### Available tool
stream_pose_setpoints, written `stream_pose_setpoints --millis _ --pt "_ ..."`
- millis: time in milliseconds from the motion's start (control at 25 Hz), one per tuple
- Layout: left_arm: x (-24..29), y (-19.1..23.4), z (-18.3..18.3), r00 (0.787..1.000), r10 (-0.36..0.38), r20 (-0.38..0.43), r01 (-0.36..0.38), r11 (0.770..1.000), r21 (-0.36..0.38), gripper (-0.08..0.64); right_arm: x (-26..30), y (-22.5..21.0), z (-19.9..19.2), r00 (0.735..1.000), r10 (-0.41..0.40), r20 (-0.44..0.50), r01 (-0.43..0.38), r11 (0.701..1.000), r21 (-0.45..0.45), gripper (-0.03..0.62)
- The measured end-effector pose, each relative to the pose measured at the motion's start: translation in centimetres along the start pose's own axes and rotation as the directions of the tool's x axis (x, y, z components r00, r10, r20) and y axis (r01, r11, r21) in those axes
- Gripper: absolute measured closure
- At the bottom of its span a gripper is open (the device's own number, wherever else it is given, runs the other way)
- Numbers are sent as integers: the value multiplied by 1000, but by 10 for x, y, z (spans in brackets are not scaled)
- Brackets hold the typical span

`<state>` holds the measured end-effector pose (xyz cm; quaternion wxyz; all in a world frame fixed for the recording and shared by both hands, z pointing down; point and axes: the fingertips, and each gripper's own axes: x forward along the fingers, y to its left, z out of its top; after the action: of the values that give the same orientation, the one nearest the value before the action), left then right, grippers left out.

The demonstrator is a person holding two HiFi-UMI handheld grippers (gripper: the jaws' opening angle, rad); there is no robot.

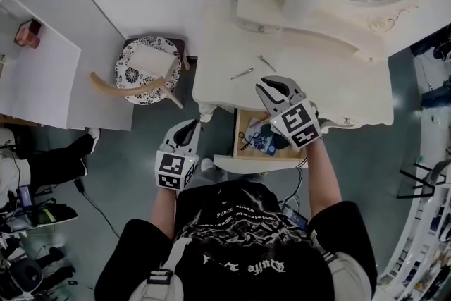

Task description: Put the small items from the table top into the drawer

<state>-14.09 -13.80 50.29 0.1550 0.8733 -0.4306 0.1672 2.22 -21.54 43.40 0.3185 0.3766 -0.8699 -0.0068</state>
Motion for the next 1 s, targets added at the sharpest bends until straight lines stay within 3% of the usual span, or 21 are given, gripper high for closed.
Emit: stream_pose_setpoints --millis 200,560,1000 --pt "10 6 1 999 32 -9 -33 999 -18 540 20 -6 -11 996 73 -45 -74 997 -24 481" --pt "19 10 -5 997 68 -44 -69 997 -34 538 53 -14 -21 979 174 -105 -183 980 -82 474" --pt "34 14 -10 993 95 -76 -98 994 -39 538 87 -21 -45 946 234 -225 -281 937 -206 472"
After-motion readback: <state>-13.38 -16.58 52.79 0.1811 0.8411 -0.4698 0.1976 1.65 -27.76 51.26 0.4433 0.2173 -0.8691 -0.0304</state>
